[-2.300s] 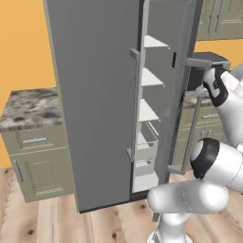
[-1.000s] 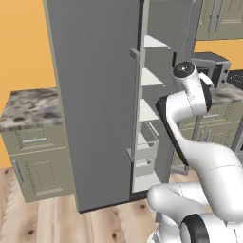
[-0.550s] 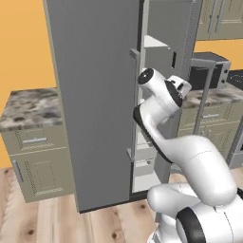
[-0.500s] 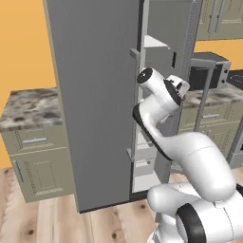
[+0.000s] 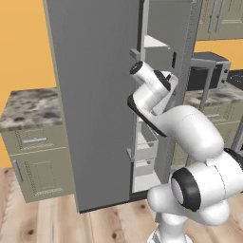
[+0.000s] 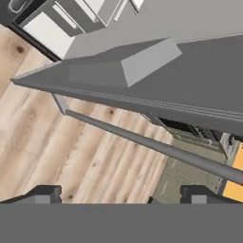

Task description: Retrieve the butter from the fridge and place it on a plate on the dining table. Then retrieve the butter knife by the fridge and place it near the plate.

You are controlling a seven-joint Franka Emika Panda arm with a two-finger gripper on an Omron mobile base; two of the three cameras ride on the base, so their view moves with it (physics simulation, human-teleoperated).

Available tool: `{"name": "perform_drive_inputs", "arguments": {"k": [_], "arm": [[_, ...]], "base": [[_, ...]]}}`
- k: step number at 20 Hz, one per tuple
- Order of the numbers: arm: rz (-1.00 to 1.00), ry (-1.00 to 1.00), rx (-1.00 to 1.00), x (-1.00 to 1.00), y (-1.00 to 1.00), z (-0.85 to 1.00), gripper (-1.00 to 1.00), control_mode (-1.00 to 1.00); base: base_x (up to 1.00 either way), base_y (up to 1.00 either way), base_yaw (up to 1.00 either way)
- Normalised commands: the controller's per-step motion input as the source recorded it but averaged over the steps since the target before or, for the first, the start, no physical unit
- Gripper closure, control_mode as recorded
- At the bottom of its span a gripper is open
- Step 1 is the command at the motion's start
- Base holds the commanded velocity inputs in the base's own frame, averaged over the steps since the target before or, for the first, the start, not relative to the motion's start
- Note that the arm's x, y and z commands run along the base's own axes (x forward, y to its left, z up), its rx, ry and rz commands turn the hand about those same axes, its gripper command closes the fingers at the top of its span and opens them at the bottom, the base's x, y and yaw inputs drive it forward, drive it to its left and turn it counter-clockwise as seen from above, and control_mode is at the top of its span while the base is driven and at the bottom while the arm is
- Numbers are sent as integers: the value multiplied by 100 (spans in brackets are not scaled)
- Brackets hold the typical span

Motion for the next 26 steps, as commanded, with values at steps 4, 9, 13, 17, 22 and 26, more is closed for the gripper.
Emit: {"name": "perform_drive_inputs", "arguments": {"k": [4,9,13,17,22,26], "arm": [[11,7,-6,48,0,-24,-100,-100],[16,0,0,43,-4,-24,-100,-100],[10,2,0,21,-27,-24,-100,-100],[9,1,0,24,-30,-26,-100,-100],[10,2,0,29,-20,-27,-100,-100],[6,3,0,20,-30,-15,-100,-100]], "base": [[0,0,0],[0,0,0],[0,0,0],[0,0,0],[0,0,0],[0,0,0]]}}
